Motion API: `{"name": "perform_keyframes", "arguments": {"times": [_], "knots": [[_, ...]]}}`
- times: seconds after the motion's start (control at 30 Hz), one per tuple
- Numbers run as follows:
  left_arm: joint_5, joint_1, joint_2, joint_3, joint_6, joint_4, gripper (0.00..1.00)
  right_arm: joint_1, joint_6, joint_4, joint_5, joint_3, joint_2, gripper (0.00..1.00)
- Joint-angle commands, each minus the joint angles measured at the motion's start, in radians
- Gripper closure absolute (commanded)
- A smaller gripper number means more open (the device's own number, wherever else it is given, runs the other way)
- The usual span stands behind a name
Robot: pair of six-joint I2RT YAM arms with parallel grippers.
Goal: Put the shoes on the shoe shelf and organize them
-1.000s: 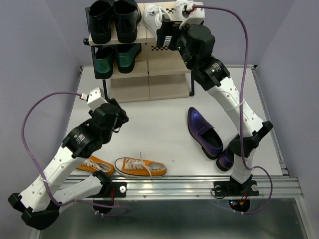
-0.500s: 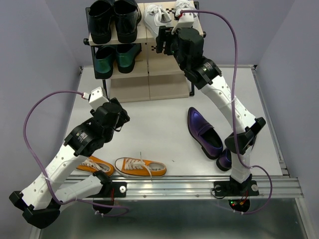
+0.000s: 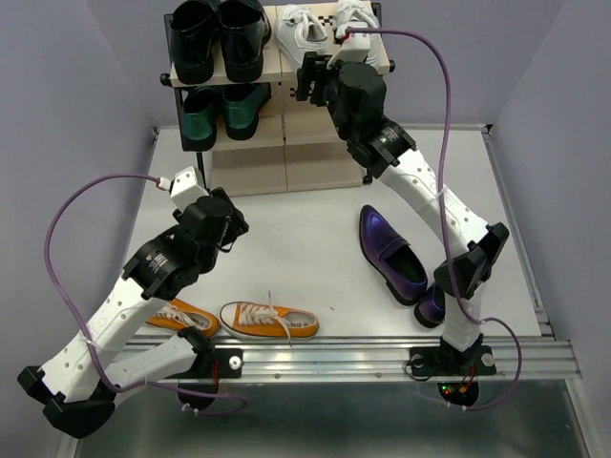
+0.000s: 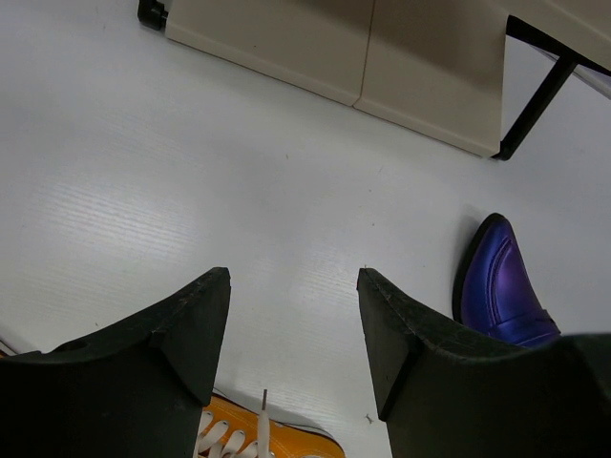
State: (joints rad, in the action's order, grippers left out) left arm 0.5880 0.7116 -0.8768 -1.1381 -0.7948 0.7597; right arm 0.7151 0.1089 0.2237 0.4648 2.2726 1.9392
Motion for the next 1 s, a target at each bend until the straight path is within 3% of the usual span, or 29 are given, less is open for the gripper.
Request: {"name": "perform_keyframes", "arguments": {"times": [0.0, 0.3, 0.5, 0.97], "knots": [[0.027, -0.003, 0.018, 0.006, 0.0, -0.01, 0.34, 0.006, 0.018, -0.211, 0.069, -0.065, -0.062, 0.56], [0.038, -0.003, 0.035, 0.017, -0.006, 0.004, 0.34, 0.006, 0.058, -0.388, 0.161, -0.15, -0.072, 0.57], [0.044, -0.003, 0.041, 0.017, -0.006, 0.012, 0.34, 0.006, 0.048, -0.422, 0.204, -0.115, -0.043, 0.57], [0.044, -0.003, 0.042, 0.014, -0.011, 0.021, 0.34, 0.078, -0.267, -0.529, 0.333, 0.053, 0.141, 0.51]]}}
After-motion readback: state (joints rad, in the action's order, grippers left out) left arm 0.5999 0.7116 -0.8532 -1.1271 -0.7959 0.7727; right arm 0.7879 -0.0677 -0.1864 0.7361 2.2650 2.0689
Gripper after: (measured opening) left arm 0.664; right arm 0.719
